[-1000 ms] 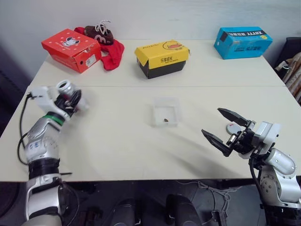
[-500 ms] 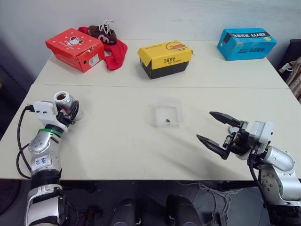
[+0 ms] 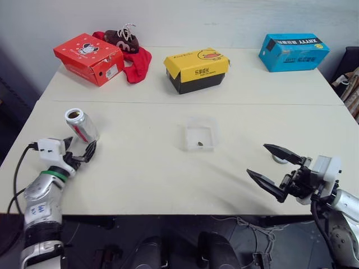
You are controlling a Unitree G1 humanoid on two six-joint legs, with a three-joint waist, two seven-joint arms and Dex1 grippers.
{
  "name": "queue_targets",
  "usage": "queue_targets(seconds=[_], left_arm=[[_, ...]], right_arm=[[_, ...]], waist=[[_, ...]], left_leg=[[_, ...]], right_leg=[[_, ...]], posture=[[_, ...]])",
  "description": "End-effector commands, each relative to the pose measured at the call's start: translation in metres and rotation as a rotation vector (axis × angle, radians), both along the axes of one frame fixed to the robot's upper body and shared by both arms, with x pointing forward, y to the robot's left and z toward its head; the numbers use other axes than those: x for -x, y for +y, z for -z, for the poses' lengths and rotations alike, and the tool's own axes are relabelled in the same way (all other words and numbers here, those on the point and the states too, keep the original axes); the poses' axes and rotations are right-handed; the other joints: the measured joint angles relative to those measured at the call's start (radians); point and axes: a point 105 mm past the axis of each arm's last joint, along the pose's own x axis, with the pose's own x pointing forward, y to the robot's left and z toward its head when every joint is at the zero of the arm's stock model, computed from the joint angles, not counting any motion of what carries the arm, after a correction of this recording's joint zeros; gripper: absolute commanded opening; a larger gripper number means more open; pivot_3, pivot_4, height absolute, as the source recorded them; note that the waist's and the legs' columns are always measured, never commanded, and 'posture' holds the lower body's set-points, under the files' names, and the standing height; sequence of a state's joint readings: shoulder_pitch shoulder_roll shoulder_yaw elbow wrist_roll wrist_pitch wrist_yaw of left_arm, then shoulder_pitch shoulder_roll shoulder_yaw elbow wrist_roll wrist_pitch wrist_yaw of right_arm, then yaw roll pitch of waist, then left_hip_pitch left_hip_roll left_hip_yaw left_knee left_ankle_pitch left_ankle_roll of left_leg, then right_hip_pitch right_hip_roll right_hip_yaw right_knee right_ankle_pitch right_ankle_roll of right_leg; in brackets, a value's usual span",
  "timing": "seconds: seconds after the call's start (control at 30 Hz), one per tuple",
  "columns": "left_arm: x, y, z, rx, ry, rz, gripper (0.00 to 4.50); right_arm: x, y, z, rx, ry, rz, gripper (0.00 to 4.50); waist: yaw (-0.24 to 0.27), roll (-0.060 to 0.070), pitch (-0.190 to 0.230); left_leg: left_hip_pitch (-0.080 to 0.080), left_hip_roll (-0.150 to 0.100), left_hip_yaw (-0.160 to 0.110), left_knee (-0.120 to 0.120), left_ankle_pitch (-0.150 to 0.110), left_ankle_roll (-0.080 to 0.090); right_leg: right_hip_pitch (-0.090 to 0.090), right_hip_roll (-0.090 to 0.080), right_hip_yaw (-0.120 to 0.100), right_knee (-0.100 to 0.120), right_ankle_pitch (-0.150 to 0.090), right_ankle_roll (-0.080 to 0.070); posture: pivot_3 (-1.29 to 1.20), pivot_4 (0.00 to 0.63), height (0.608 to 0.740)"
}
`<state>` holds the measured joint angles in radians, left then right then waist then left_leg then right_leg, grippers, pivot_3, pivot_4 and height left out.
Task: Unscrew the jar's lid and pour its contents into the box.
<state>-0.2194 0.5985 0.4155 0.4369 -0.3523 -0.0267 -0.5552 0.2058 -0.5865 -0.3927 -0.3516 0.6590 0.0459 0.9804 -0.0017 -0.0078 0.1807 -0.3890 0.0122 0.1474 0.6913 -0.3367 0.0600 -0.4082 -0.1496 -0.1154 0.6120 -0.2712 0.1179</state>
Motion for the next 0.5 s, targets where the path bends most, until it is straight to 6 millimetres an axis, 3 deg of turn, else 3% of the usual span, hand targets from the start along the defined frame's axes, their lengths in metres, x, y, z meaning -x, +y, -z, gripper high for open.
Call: queue_targets(seconds=[0.03, 0.1, 0.27, 0.5], left_arm=[[0.016, 0.001, -0.018, -0.075, -0.021, 0.103, 4.48], [0.028, 0.0, -0.02, -0.125, -0.004, 0.163, 4.48], [0.077, -0.016, -0.03, -0.357, 0.086, 0.423, 4.48], [0.104, -0.015, -0.03, -0.432, 0.148, 0.488, 4.48]], right_arm=[[0.008, -0.016, -0.012, 0.037, -0.018, 0.027, 4.5], [0.011, -0.022, -0.011, 0.073, -0.001, 0.019, 4.5], [0.024, -0.047, -0.002, 0.276, 0.066, -0.075, 4.5], [0.022, -0.065, 0.006, 0.363, 0.078, -0.133, 4.5]], waist=[[0.0, 0.0, 0.0], [0.0, 0.0, 0.0], [-0.006, 0.0, 0.0], [-0.001, 0.003, -0.002]], left_leg=[[0.0, 0.0, 0.0, 0.0, 0.0, 0.0], [0.0, 0.0, 0.001, -0.002, 0.0, 0.0], [0.002, 0.0, 0.002, -0.009, -0.001, -0.002], [0.002, 0.001, 0.002, -0.011, -0.001, -0.003]], right_leg=[[0.0, 0.0, 0.0, 0.0, 0.0, 0.0], [-0.001, -0.001, 0.002, -0.001, 0.0, 0.0], [-0.003, 0.0, 0.003, -0.005, -0.002, -0.003], [-0.002, 0.0, 0.002, -0.008, -0.003, -0.006]], posture=[[0.0, 0.15, 0.74], [0.0, 0.15, 0.74], [0.0, 0.15, 0.74], [0.0, 0.15, 0.74]])
